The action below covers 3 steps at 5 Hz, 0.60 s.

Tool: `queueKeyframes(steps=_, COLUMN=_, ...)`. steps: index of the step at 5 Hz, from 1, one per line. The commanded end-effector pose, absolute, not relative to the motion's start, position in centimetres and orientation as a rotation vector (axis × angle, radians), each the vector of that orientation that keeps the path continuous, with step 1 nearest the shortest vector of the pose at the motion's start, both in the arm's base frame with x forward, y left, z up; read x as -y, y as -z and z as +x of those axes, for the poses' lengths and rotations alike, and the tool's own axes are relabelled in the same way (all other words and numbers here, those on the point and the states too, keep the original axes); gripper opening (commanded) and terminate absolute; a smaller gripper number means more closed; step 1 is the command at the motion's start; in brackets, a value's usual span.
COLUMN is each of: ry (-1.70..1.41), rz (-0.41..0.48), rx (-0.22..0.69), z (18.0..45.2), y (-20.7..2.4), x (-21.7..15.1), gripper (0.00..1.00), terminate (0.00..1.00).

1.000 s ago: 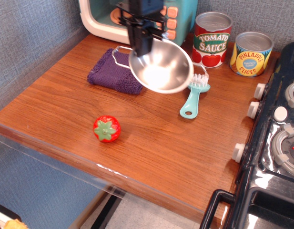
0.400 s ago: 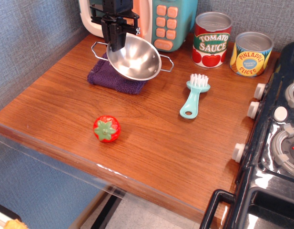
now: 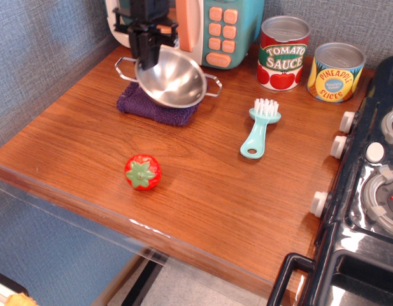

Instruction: Place the pot on the purple towel.

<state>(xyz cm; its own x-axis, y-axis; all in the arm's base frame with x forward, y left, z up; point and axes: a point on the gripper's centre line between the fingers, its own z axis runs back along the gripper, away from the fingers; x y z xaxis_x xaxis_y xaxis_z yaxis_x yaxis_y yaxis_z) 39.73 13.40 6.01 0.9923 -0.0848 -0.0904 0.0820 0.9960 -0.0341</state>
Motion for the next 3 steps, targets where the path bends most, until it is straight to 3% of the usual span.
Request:
queueKeyframes(steps=1, ry=0.047, rz=-0.031, rx=-0.04, z=39.1, y=-8.1, x=-15.3, gripper=1.0, terminate=0.0)
queueKeyframes(steps=3, ry=0.048, rz=-0.071, rx=0.087, z=38.3, y=-10.4, x=-14.6, gripper=1.0, terminate=0.0)
